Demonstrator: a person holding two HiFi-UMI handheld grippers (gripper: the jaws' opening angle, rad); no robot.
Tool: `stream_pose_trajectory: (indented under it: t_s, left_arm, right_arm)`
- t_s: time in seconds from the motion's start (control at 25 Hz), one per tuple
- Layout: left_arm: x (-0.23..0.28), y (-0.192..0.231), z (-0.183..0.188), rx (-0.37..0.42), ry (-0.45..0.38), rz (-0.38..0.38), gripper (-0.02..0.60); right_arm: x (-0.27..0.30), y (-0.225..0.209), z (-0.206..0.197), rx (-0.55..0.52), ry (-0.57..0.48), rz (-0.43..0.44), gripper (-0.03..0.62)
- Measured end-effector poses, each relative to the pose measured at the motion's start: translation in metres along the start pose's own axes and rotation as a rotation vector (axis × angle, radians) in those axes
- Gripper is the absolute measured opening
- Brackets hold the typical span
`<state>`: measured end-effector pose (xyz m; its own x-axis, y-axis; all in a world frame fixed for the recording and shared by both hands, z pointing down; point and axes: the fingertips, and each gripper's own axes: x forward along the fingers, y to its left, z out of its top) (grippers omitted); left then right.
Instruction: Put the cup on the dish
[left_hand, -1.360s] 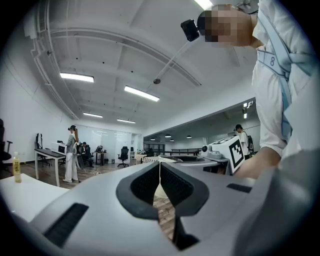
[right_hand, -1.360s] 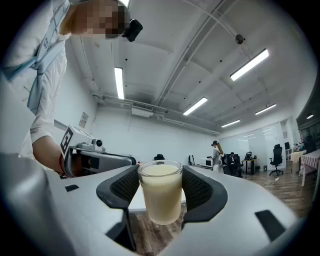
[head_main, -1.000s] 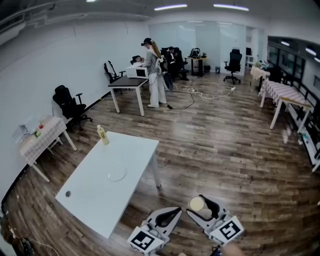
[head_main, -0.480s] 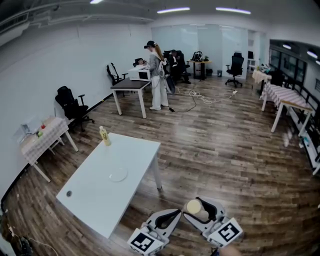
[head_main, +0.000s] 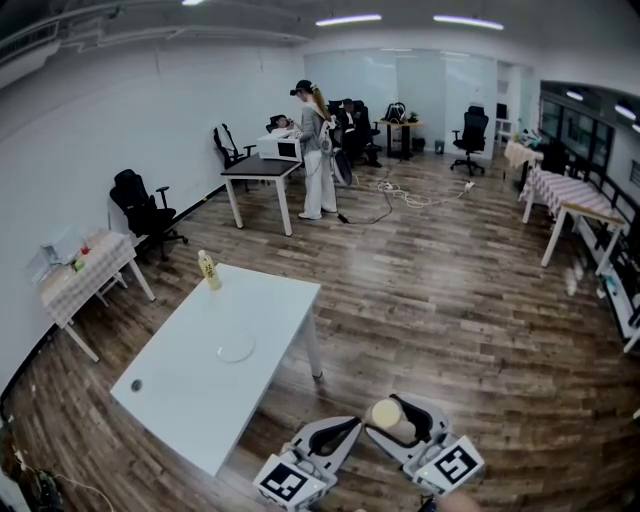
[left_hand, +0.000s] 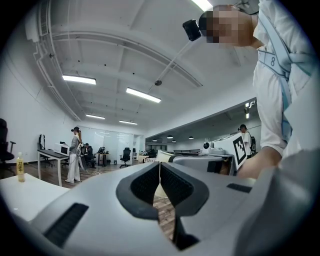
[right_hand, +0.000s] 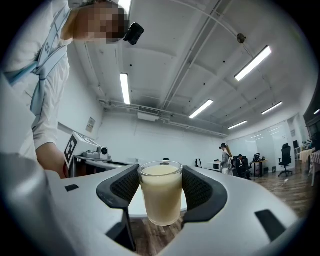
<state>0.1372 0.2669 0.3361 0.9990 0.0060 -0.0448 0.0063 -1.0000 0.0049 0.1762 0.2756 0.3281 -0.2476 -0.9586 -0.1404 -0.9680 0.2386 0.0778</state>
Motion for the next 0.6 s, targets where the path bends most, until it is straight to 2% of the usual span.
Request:
stream_pose_trajectory:
  t_s: [0.6]
  left_arm:
    - [-0.006, 0.023, -0.004, -0.002, 0.009, -0.006, 0.006]
  right_arm:
    - [0.025, 0.003, -0.01, -0.003, 0.03, 0.013, 0.282]
